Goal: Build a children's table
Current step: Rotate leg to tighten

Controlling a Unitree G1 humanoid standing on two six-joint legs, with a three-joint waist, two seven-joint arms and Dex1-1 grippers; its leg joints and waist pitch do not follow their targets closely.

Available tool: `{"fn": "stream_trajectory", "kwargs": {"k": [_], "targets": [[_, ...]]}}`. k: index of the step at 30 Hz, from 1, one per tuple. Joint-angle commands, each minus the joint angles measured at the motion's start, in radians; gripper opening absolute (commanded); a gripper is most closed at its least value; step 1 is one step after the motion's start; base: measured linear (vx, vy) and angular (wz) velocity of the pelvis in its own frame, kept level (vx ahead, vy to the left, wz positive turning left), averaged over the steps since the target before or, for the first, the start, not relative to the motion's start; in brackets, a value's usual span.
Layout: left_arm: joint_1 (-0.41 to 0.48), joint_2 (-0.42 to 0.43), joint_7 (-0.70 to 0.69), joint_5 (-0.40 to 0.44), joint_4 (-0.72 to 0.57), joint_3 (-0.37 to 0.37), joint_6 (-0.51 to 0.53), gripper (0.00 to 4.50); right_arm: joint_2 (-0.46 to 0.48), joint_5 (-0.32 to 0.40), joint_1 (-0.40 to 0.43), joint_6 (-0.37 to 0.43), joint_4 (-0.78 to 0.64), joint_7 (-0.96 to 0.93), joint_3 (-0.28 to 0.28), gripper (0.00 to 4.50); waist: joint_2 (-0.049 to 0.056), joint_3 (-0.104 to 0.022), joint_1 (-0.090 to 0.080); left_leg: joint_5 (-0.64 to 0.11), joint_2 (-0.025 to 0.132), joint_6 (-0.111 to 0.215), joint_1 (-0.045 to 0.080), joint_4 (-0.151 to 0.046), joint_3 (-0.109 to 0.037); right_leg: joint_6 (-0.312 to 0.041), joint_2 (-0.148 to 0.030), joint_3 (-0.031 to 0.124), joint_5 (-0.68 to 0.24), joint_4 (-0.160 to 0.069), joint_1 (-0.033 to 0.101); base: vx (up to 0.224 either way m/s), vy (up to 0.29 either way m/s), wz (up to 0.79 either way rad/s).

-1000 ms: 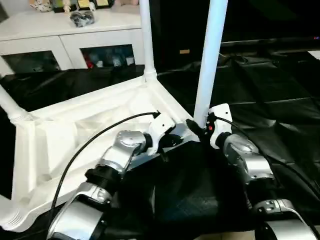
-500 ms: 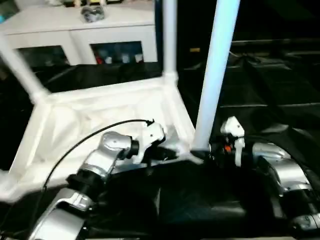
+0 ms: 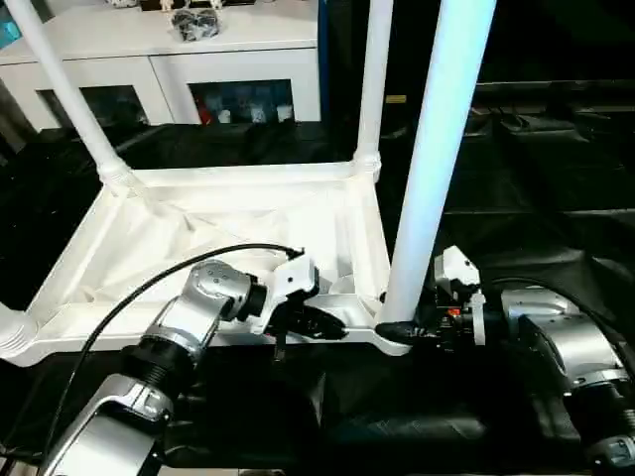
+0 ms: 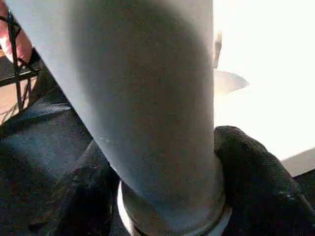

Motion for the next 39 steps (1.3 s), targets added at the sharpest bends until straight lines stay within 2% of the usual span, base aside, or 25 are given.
{"fn": "stream_trajectory", "kwargs": {"k": [1, 6, 7, 9, 10, 11, 12, 14, 15, 16, 17, 18, 19, 21, 22, 23, 25, 26, 29, 31, 34, 36, 37, 38, 39], "targets": [[-0.003, -0.003, 0.011, -0.012, -0.036, -0.005, 0.001, 0.00, 0.017, 0.024, 0.016, 0.025, -0.023, 0.041, 0.053, 2.63, -0.020, -0.059, -0.001, -0.170, 0.042, 0.081, 0.024, -0.064, -0.016, -0.273, -0.048, 0.026, -0.061, -0.061, 0.034, 0.000, 0.000, 0.00], [-0.002, -0.012, 0.032, -0.004, -0.032, 0.002, 0.007, 0.00, 0.041, 0.043, 0.039, 0.056, -0.041, 0.017, 0.039, 2.60, -0.020, -0.060, 0.005, -0.152, 0.041, 0.089, 0.023, -0.061, -0.016, -0.271, -0.048, 0.026, -0.046, -0.059, 0.035, 0.000, 0.000, 0.00], [-0.005, -0.019, 0.050, -0.004, -0.027, 0.008, 0.013, 0.00, 0.054, 0.045, 0.043, 0.057, -0.040, -0.002, 0.032, 2.59, -0.002, -0.060, 0.008, -0.152, 0.041, 0.084, 0.024, -0.061, -0.017, -0.270, -0.049, 0.025, -0.046, -0.057, 0.034, 0.000, 0.000, 0.00], [-0.014, -0.037, 0.100, 0.002, -0.015, 0.020, 0.023, 0.00, 0.102, 0.039, 0.043, 0.038, -0.019, -0.084, 0.006, 2.59, -0.012, -0.058, 0.005, -0.175, 0.040, 0.072, 0.023, -0.064, -0.017, -0.269, -0.048, 0.025, -0.059, -0.061, 0.035, 0.000, 0.000, 0.00], [-0.026, -0.064, 0.169, 0.010, 0.005, 0.036, 0.032, 0.00, 0.168, 0.015, 0.030, 0.005, 0.031, -0.209, -0.024, 2.59, -0.013, -0.055, 0.003, -0.205, 0.039, 0.058, 0.025, -0.067, -0.016, -0.263, -0.048, 0.026, -0.102, -0.066, 0.032, 0.000, 0.000, 0.00], [-0.029, -0.072, 0.186, 0.012, 0.010, 0.039, 0.035, 0.00, 0.186, 0.007, 0.026, -0.003, 0.047, -0.245, -0.031, 2.59, -0.011, -0.050, -0.005, -0.247, 0.037, 0.030, 0.027, -0.071, -0.017, -0.255, -0.050, 0.028, -0.170, -0.072, 0.025, 0.000, 0.000, 0.00], [-0.030, -0.075, 0.193, 0.012, 0.011, 0.041, 0.037, 0.00, 0.195, 0.004, 0.024, -0.006, 0.053, -0.261, -0.035, 2.59, -0.015, -0.050, -0.012, -0.289, 0.035, 0.005, 0.030, -0.075, -0.021, -0.239, -0.051, 0.027, -0.241, -0.077, 0.028, 0.000, 0.000, 0.00], [-0.041, -0.098, 0.264, 0.034, 0.030, 0.045, 0.045, 0.00, 0.240, -0.027, 0.002, -0.003, 0.111, -0.379, -0.051, 2.59, -0.015, -0.047, -0.019, -0.297, 0.035, -0.003, 0.030, -0.078, -0.023, -0.226, -0.049, 0.029, -0.264, -0.078, 0.028, 0.000, 0.000, 0.00], [-0.049, -0.119, 0.309, 0.044, 0.042, 0.047, 0.053, 0.00, 0.272, -0.050, -0.008, -0.020, 0.144, -0.447, -0.056, 2.58, -0.011, -0.046, -0.033, -0.311, 0.034, -0.018, 0.027, -0.081, -0.025, -0.218, -0.049, 0.028, -0.278, -0.079, 0.026, 0.000, 0.000, 0.00], [-0.057, -0.135, 0.350, 0.051, 0.055, 0.052, 0.062, 0.00, 0.291, -0.060, -0.019, -0.011, 0.170, -0.498, -0.063, 2.58, 0.014, -0.046, -0.036, -0.328, 0.032, -0.026, 0.031, -0.081, -0.028, -0.215, -0.049, 0.027, -0.288, -0.079, 0.024, 0.000, 0.000, 0.00], [-0.057, -0.135, 0.350, 0.051, 0.055, 0.052, 0.062, 0.00, 0.291, -0.060, -0.019, -0.011, 0.170, -0.498, -0.063, 2.56, -0.004, -0.046, -0.049, -0.339, 0.030, -0.029, 0.027, -0.082, -0.028, -0.211, -0.045, 0.026, -0.279, -0.083, 0.028, 0.000, 0.000, 0.00], [-0.065, -0.150, 0.383, 0.056, 0.065, 0.057, 0.069, 0.00, 0.308, -0.068, -0.029, -0.002, 0.192, -0.540, -0.068, 2.55, -0.007, -0.047, -0.049, -0.336, 0.030, -0.026, 0.027, -0.082, -0.028, -0.208, -0.045, 0.027, -0.273, -0.084, 0.030, 0.000, 0.000, 0.00], [-0.077, -0.178, 0.437, 0.061, 0.081, 0.065, 0.082, 0.00, 0.339, -0.085, -0.048, -0.002, 0.227, -0.616, -0.079, 2.54, 0.000, -0.046, -0.052, -0.342, 0.028, -0.019, 0.028, -0.080, -0.027, -0.208, -0.046, 0.028, -0.280, -0.086, 0.027, 0.000, 0.000, 0.00], [-0.091, -0.215, 0.504, 0.067, 0.096, 0.074, 0.094, 0.00, 0.381, -0.103, -0.076, 0.004, 0.271, -0.713, -0.094, 2.54, 0.000, -0.045, -0.060, -0.344, 0.027, -0.020, 0.026, -0.081, -0.027, -0.210, -0.045, 0.027, -0.284, -0.086, 0.026, 0.000, 0.000, 0.00], [-0.099, -0.236, 0.539, 0.070, 0.105, 0.078, 0.101, 0.00, 0.402, -0.112, -0.092, 0.004, 0.294, -0.759, -0.102, 2.54, 0.004, -0.046, -0.063, -0.358, 0.026, -0.023, 0.031, -0.080, -0.028, -0.208, -0.045, 0.026, -0.302, -0.088, 0.022, 0.000, 0.000, 0.00], [-0.108, -0.259, 0.574, 0.076, 0.116, 0.085, 0.106, 0.00, 0.425, -0.122, -0.111, -0.003, 0.324, -0.801, -0.109, 2.54, 0.002, -0.046, -0.069, -0.362, 0.025, -0.024, 0.028, -0.080, -0.029, -0.206, -0.045, 0.025, -0.311, -0.090, 0.023, 0.000, 0.000, 0.00], [-0.112, -0.269, 0.581, 0.080, 0.120, 0.085, 0.102, 0.00, 0.435, -0.116, -0.118, -0.018, 0.334, -0.792, -0.114, 2.54, 0.003, -0.048, -0.071, -0.355, 0.025, -0.015, 0.025, -0.079, -0.030, -0.200, -0.045, 0.025, -0.299, -0.091, 0.027, 0.000, 0.000, 0.00], [-0.113, -0.273, 0.583, 0.082, 0.122, 0.083, 0.099, 0.00, 0.439, -0.111, -0.121, -0.029, 0.339, -0.782, -0.118, 3.07, 0.003, -0.049, -0.071, -0.351, 0.026, -0.008, 0.024, -0.079, -0.029, -0.201, -0.045, 0.025, -0.287, -0.092, 0.027, 0.000, 0.000, 0.00], [-0.111, -0.269, 0.562, 0.089, 0.120, 0.069, 0.085, 0.00, 0.443, -0.083, -0.126, -0.033, 0.334, -0.761, -0.134, 3.27, 0.008, -0.053, -0.070, -0.313, 0.027, 0.018, 0.020, -0.076, -0.028, -0.217, -0.043, 0.025, -0.201, -0.085, 0.030, 0.000, 0.000, 0.00], [-0.101, -0.260, 0.540, 0.091, 0.111, 0.062, 0.076, 0.00, 0.441, -0.086, -0.124, -0.039, 0.324, -0.748, -0.136, 3.65, 0.007, -0.055, -0.070, -0.292, 0.027, 0.031, 0.018, -0.075, -0.027, -0.228, -0.043, 0.023, -0.156, -0.081, 0.034, 0.000, 0.000, 0.00], [-0.096, -0.254, 0.530, 0.092, 0.105, 0.059, 0.074, 0.00, 0.430, -0.095, -0.120, -0.056, 0.309, -0.733, -0.129, 3.69, 0.010, -0.054, -0.071, -0.302, 0.028, 0.031, 0.019, -0.077, -0.027, -0.233, -0.044, 0.022, -0.164, -0.081, 0.034, 0.000, 0.000, 0.00], [-0.088, -0.241, 0.520, 0.095, 0.097, 0.058, 0.075, 0.00, 0.381, -0.093, -0.089, -0.076, 0.243, -0.668, -0.115, 3.69, 0.008, -0.054, -0.068, -0.318, 0.030, 0.030, 0.021, -0.077, -0.026, -0.225, -0.044, 0.022, -0.180, -0.085, 0.034, 0.000, 0.000, 0.00], [-0.079, -0.220, 0.496, 0.095, 0.084, 0.055, 0.071, 0.00, 0.289, -0.083, -0.027, -0.098, 0.126, -0.559, -0.095, 3.69, 0.006, -0.057, -0.066, -0.299, 0.031, 0.034, 0.020, -0.077, -0.027, -0.228, -0.045, 0.023, -0.151, -0.082, 0.037, 0.000, 0.000, 0.00], [-0.079, -0.220, 0.496, 0.095, 0.084, 0.055, 0.071, 0.00, 0.289, -0.083, -0.027, -0.098, 0.126, -0.559, -0.095, 3.69, 0.006, -0.058, -0.059, -0.279, 0.034, 0.041, 0.020, -0.076, -0.029, -0.222, -0.044, 0.022, -0.122, -0.081, 0.042, 0.000, 0.000, 0.00], [-0.071, -0.207, 0.479, 0.093, 0.072, 0.055, 0.068, 0.00, 0.216, -0.070, 0.021, -0.103, 0.052, -0.490, -0.097, 3.69, 0.006, -0.060, -0.051, -0.249, 0.034, 0.061, 0.024, -0.069, -0.022, -0.233, -0.043, 0.025, -0.057, -0.077, 0.038, 0.000, 0.000, 0.00]]}}
